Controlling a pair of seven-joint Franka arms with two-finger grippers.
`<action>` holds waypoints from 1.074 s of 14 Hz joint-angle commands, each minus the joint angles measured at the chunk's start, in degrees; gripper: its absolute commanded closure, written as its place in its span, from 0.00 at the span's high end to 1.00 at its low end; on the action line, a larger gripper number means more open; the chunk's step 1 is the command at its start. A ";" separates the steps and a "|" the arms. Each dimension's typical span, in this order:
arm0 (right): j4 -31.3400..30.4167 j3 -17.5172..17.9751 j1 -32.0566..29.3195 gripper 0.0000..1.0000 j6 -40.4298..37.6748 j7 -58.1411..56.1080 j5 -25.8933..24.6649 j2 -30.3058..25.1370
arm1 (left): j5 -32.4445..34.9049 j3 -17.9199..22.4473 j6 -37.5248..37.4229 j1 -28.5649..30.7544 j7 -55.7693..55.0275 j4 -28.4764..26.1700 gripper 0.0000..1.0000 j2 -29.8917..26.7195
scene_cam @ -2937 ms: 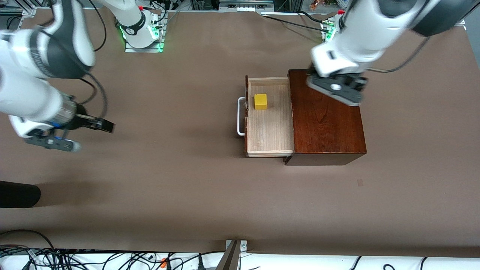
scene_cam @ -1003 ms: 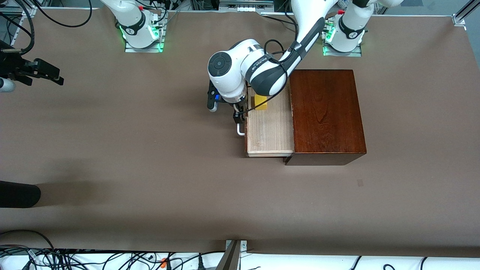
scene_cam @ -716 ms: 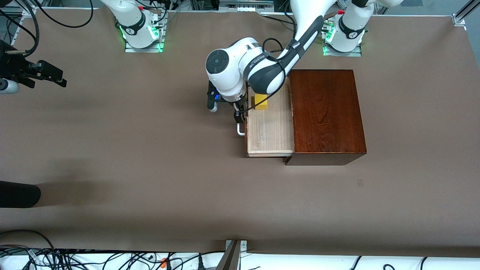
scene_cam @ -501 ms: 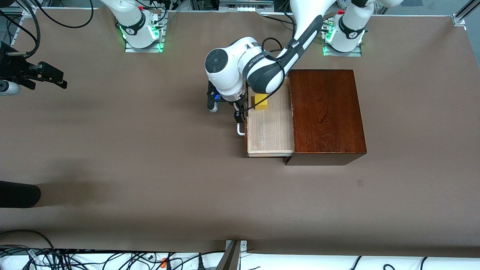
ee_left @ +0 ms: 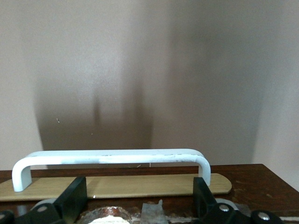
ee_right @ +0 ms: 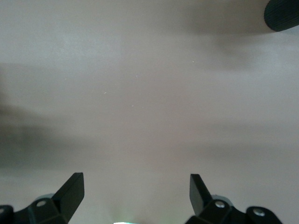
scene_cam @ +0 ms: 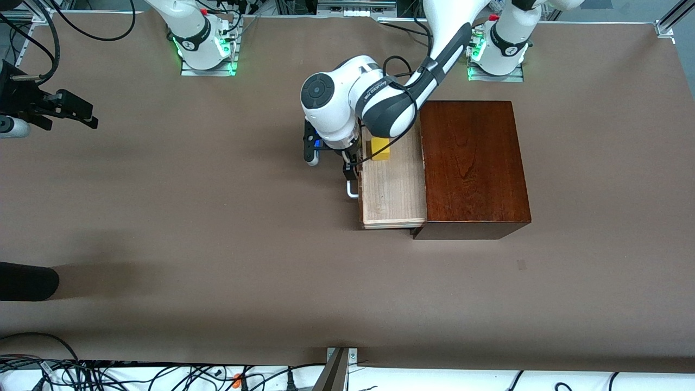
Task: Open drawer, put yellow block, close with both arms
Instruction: 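Push the drawer shut into the box with the left gripper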
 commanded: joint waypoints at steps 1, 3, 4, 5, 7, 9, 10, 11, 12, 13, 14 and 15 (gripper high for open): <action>0.90 0.09 0.51 1.00 -0.21 0.15 -0.26 0.26 | 2.85 0.87 -3.16 3.77 1.31 -8.35 1.00 -5.61; 0.90 0.09 0.51 1.00 -0.38 0.15 -0.09 0.26 | 2.85 0.78 -3.08 4.91 1.32 -10.02 1.00 -7.02; 0.90 0.09 0.51 1.00 -0.38 0.15 -0.09 0.26 | 3.03 0.78 -3.08 5.35 1.40 -10.81 1.00 -7.38; 0.90 0.09 0.51 1.00 -0.38 0.15 -0.09 0.26 | 3.12 0.78 -2.99 5.88 1.40 -11.69 1.00 -7.90; 0.90 0.09 0.51 1.00 -0.64 0.15 -0.09 0.26 | 3.12 0.78 -2.99 6.58 1.58 -13.27 1.00 -8.78; 0.90 -0.08 0.51 1.00 -0.91 0.15 -0.09 0.17 | 3.47 0.78 -2.99 7.46 3.50 -14.07 1.00 -9.31; 0.90 -0.35 0.33 1.00 -1.00 -0.02 -0.09 0.26 | 3.56 0.69 -2.90 8.07 4.38 -15.11 1.00 -9.75; 0.90 -0.44 0.33 1.00 -1.08 -0.03 -0.09 0.17 | 3.56 0.60 -2.90 9.04 5.35 -15.56 1.00 -10.62; 0.90 -0.44 0.33 1.00 -1.00 0.06 -0.09 0.17 | 3.56 0.43 -2.81 9.83 6.14 -16.43 1.00 -10.98; 0.90 -0.35 0.33 1.00 -1.00 0.15 -0.09 0.17 | 3.56 0.34 -2.81 10.53 7.02 -17.05 1.00 -11.68; 0.90 -0.35 0.33 1.00 -1.00 0.24 -0.09 0.17 | 3.56 0.34 -2.64 11.15 7.81 -17.75 1.00 -12.03; 0.81 -0.35 0.33 1.00 -1.17 0.24 -0.09 0.17 | 3.47 0.34 -2.64 11.68 8.60 -17.93 1.00 -12.21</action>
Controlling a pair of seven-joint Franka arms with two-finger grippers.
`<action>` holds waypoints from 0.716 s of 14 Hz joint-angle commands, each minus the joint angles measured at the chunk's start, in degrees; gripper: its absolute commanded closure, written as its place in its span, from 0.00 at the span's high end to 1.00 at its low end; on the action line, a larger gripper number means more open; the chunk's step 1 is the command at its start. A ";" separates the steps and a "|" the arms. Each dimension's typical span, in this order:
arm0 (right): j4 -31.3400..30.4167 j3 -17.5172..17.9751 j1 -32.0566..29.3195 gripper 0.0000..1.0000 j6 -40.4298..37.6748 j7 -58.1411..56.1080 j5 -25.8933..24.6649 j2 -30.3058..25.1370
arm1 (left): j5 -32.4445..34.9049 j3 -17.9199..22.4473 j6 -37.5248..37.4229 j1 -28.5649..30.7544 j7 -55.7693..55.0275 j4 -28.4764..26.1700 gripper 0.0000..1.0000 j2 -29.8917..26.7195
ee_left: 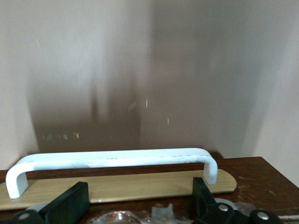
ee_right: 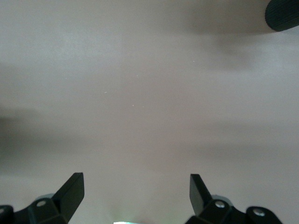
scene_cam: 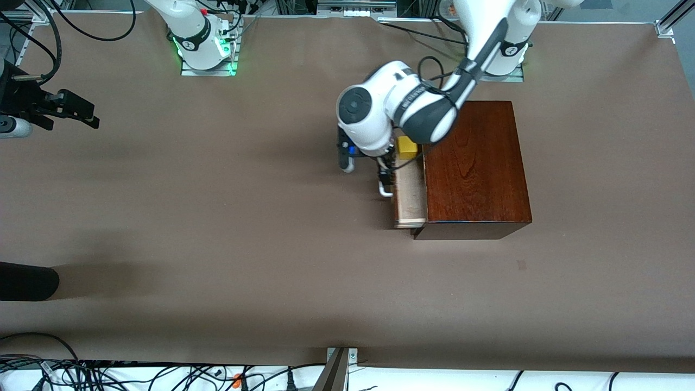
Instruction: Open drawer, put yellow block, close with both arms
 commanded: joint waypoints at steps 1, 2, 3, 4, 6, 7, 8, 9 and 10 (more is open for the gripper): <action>0.77 -0.01 -0.04 1.00 -1.11 0.22 -0.09 0.13 | 3.35 1.29 -0.28 3.16 3.31 -5.09 1.00 -4.03; 0.86 -0.01 -0.04 1.00 -1.03 0.22 -0.09 0.13 | 3.35 1.29 -0.29 3.60 3.31 -5.18 1.00 -4.04; 0.86 0.08 -0.04 1.00 -1.03 0.22 -0.09 0.13 | 3.35 1.29 -0.46 3.96 3.31 -5.18 1.00 -4.04; 0.86 0.17 -0.04 1.00 -1.03 0.22 -0.09 0.22 | 3.35 1.29 -0.55 4.13 3.31 -5.44 1.00 -4.04; 0.86 0.25 -0.04 1.00 -1.20 0.31 -0.09 0.13 | 3.26 1.29 -0.46 5.10 3.31 -5.44 1.00 -4.04; 0.86 0.34 0.14 1.00 -1.12 0.31 -0.09 0.13 | 3.26 1.20 -0.11 5.01 3.31 -5.27 1.00 -3.95; 0.86 0.43 0.14 1.00 -1.12 0.31 -0.09 0.05 | 3.17 1.11 -0.02 4.49 2.18 -4.57 1.00 -3.77; 0.86 0.43 0.14 1.00 -1.20 0.31 0.00 0.04 | 2.65 1.02 0.41 4.31 0.69 -3.78 1.00 -3.69; 0.86 0.43 0.14 1.00 -1.20 0.31 -0.09 0.04 | 2.21 0.85 0.68 3.96 -2.63 -2.38 1.00 -3.68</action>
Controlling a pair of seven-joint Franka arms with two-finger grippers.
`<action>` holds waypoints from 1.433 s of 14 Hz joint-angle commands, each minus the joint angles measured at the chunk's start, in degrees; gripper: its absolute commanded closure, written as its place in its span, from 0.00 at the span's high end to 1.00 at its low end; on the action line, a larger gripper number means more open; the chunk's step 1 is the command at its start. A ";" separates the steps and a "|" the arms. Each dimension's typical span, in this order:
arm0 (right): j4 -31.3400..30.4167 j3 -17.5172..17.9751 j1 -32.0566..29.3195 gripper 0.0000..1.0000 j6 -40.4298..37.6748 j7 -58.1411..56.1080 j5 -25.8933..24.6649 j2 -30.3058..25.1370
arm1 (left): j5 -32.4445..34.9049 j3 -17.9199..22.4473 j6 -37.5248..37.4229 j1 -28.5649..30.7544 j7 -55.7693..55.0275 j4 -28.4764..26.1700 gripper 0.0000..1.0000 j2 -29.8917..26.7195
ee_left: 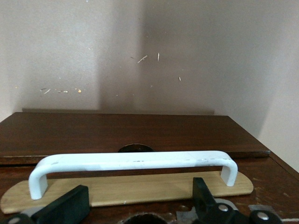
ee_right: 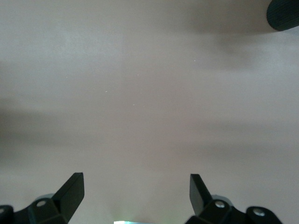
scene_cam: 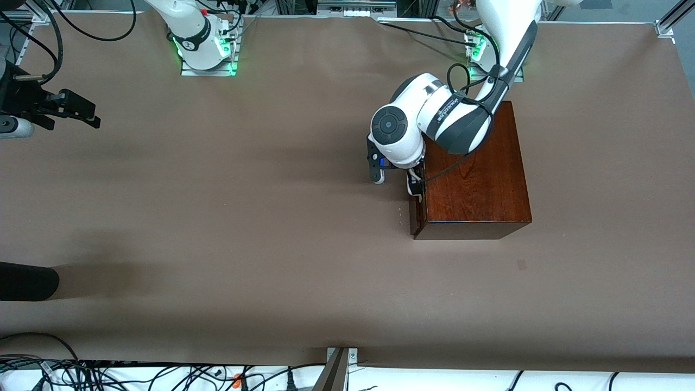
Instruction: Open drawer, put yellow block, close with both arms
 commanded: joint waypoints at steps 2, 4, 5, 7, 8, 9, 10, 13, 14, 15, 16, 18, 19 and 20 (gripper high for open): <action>0.85 0.01 -0.10 1.00 -1.04 0.30 0.00 0.03 | -0.59 0.38 0.25 0.18 -11.41 5.34 1.00 -1.67; 0.85 -0.17 -0.10 1.00 -0.95 0.30 0.00 0.12 | -4.38 0.46 -0.18 0.97 -17.75 9.56 1.00 -2.19; 0.85 -0.17 -0.10 1.00 -0.95 0.30 0.00 0.12 | -4.48 0.47 -0.80 1.15 -19.44 11.15 1.00 -3.59; 0.85 0.09 0.07 1.00 -0.95 0.30 0.00 0.12 | -4.48 1.08 -3.60 1.15 -23.21 12.13 1.00 -6.75; 0.85 0.09 0.07 1.00 -0.95 0.30 0.00 0.12 | -4.48 1.17 -5.53 1.84 -25.41 13.00 1.00 -8.25; 0.85 0.09 0.07 1.00 -0.95 0.30 0.00 0.12 | -4.57 1.08 -7.98 3.33 -27.52 14.58 1.00 -9.22; 0.85 0.09 -0.10 1.00 -0.95 0.30 0.00 0.12 | -5.01 1.08 -10.62 4.65 -29.10 16.86 1.00 -9.58; 0.85 0.09 0.07 1.00 -1.03 0.30 0.00 0.03 | -6.86 1.34 -17.93 9.31 -36.30 23.10 1.00 -9.58; 0.85 0.09 -0.10 1.00 -1.04 0.21 0.00 0.03 | -7.03 1.08 -19.42 11.06 -37.11 23.55 1.00 -9.93; 0.85 0.09 -0.10 1.00 -1.04 0.30 0.00 -0.06 | -7.55 1.08 -20.04 13.52 -37.21 23.56 1.00 -11.06; 0.85 0.01 -0.10 1.00 -1.04 0.30 -0.09 0.03 | -8.43 1.43 -20.22 15.28 -37.47 23.30 1.00 -11.86; 0.85 0.01 -0.10 1.00 -1.03 0.30 -0.09 0.03 | -10.18 3.53 -20.23 18.19 -37.56 22.94 1.00 -13.18; 0.85 0.01 -0.10 1.00 -1.04 0.21 -0.09 -0.06 | -12.11 5.63 -20.57 18.63 -37.56 22.60 1.00 -13.62; 0.85 0.01 -0.10 1.00 -1.04 0.21 -0.09 0.03 | -13.70 9.74 -20.93 18.55 -37.56 22.07 1.00 -15.02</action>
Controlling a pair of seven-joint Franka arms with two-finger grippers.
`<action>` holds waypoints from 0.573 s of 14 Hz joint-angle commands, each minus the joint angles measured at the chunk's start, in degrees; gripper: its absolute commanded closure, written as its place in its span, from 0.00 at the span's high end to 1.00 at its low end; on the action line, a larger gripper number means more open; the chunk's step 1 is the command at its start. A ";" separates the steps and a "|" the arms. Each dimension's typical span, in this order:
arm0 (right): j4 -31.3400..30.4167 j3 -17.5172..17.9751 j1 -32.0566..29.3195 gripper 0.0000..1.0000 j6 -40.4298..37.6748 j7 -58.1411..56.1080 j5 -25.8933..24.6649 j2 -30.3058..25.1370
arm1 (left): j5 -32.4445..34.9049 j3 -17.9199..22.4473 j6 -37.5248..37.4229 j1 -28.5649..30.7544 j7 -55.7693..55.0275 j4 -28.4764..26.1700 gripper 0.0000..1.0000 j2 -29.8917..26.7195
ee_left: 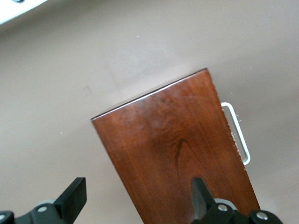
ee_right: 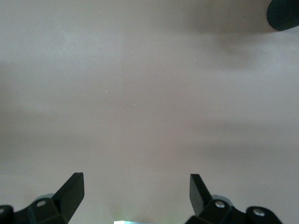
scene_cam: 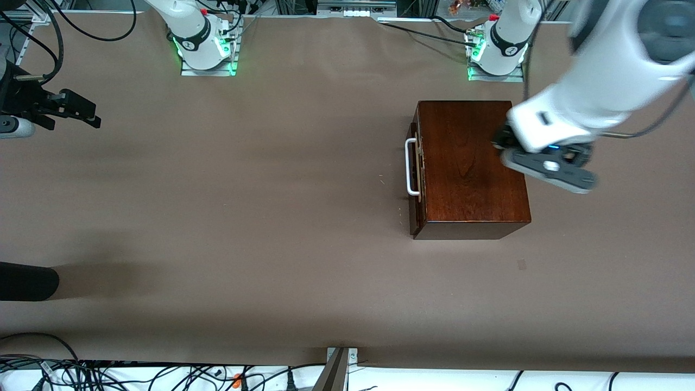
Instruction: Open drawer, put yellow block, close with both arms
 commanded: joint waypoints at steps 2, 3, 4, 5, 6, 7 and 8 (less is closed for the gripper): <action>0.83 0.06 -0.11 1.00 -0.99 0.18 -0.09 0.03 | -3.94 7.96 -1.65 0.72 -0.98 -5.49 1.00 -5.75; 0.83 -0.03 -0.11 1.00 -0.99 0.18 -0.09 0.03 | -3.86 9.71 -1.30 0.72 -0.98 -8.12 1.00 -7.60; 0.83 -0.03 -0.11 1.00 -0.99 0.18 -0.09 -0.06 | -3.77 10.59 -0.25 0.72 -0.98 -10.24 1.00 -9.01; 0.83 -0.03 -0.11 1.00 -0.99 0.18 -0.09 0.03 | -3.68 10.78 1.06 0.81 -0.89 -12.87 1.00 -10.59; 0.83 -0.03 -0.11 1.00 -0.99 0.18 -0.09 0.03 | -3.68 10.78 2.55 1.07 -0.89 -15.86 1.00 -12.43; 0.83 -0.12 -0.11 1.00 -0.90 0.18 -0.09 0.03 | -3.68 10.78 4.66 1.07 -0.89 -19.71 1.00 -14.62; 0.83 -0.12 -0.11 1.00 -0.99 0.18 -0.18 0.03 | -3.68 10.78 6.51 1.16 -0.89 -22.88 1.00 -16.65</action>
